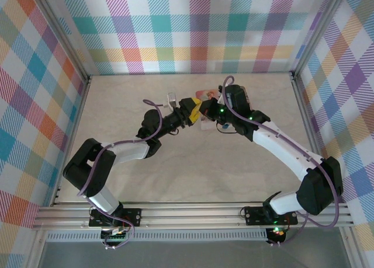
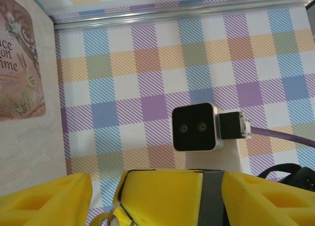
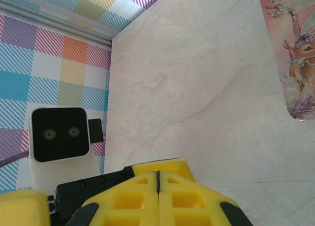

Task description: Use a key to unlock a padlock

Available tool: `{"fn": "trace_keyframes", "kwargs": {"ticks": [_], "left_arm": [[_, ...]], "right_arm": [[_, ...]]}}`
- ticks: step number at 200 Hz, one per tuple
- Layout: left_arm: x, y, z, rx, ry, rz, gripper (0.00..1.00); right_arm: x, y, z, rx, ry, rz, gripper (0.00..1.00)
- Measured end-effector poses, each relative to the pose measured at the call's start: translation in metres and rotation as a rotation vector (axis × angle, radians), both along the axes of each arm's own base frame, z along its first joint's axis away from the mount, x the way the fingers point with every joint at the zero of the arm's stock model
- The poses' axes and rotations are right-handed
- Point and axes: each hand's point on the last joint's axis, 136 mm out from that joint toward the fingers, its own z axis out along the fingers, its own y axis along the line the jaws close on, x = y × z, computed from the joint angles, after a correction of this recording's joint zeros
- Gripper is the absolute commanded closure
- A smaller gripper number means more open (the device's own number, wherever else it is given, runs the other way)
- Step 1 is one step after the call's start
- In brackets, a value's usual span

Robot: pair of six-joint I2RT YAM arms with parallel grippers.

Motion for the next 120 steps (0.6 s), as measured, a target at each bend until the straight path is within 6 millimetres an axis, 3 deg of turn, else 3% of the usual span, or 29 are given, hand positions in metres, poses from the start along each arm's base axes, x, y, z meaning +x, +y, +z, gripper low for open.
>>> {"fn": "trace_keyframes", "kwargs": {"ticks": [76, 120], "left_arm": [[0.001, -0.002, -0.007, 0.007, 0.015, -0.003, 0.54], [0.001, -0.004, -0.011, 0.013, 0.023, -0.005, 0.60]], "right_arm": [[0.002, -0.006, -0.004, -0.017, 0.009, -0.023, 1.00], [0.002, -0.011, -0.005, -0.024, 0.008, -0.039, 1.00]]}}
